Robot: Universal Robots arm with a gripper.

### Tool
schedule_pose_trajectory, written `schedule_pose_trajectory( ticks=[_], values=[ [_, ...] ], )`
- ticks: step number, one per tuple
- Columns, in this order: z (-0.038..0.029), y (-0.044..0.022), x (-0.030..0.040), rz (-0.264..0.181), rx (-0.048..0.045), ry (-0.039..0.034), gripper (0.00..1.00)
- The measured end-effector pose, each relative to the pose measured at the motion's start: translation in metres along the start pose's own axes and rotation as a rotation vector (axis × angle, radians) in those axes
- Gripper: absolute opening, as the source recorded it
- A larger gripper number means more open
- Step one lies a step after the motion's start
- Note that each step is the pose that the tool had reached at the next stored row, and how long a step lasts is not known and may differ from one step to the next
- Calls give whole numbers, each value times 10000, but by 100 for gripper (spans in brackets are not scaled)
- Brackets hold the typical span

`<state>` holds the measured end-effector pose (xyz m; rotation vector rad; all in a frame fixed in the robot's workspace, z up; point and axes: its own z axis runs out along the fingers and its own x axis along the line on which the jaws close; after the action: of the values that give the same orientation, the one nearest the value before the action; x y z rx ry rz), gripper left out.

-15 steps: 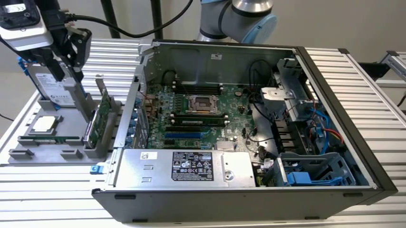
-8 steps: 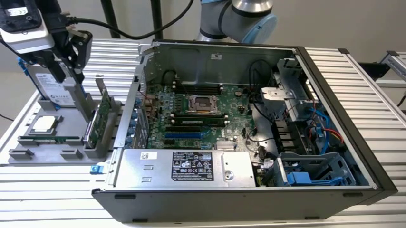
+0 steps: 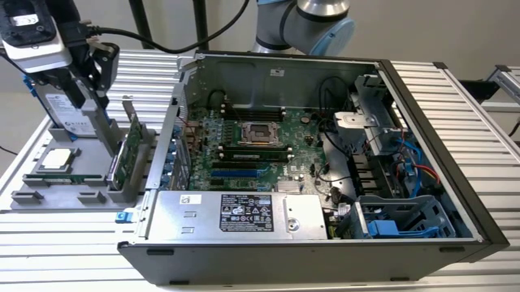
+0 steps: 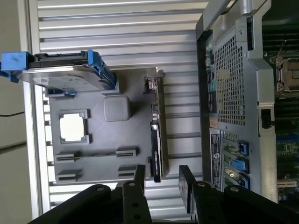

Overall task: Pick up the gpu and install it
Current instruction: 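Pick up the gpu and move the gpu toward the slot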

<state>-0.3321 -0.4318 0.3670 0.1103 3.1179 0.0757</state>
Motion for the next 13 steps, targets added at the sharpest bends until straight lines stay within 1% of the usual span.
schedule_pose_trajectory(
  ticks=[13],
  values=[
    [63,-3,1,0,1,0,100]
  ],
)
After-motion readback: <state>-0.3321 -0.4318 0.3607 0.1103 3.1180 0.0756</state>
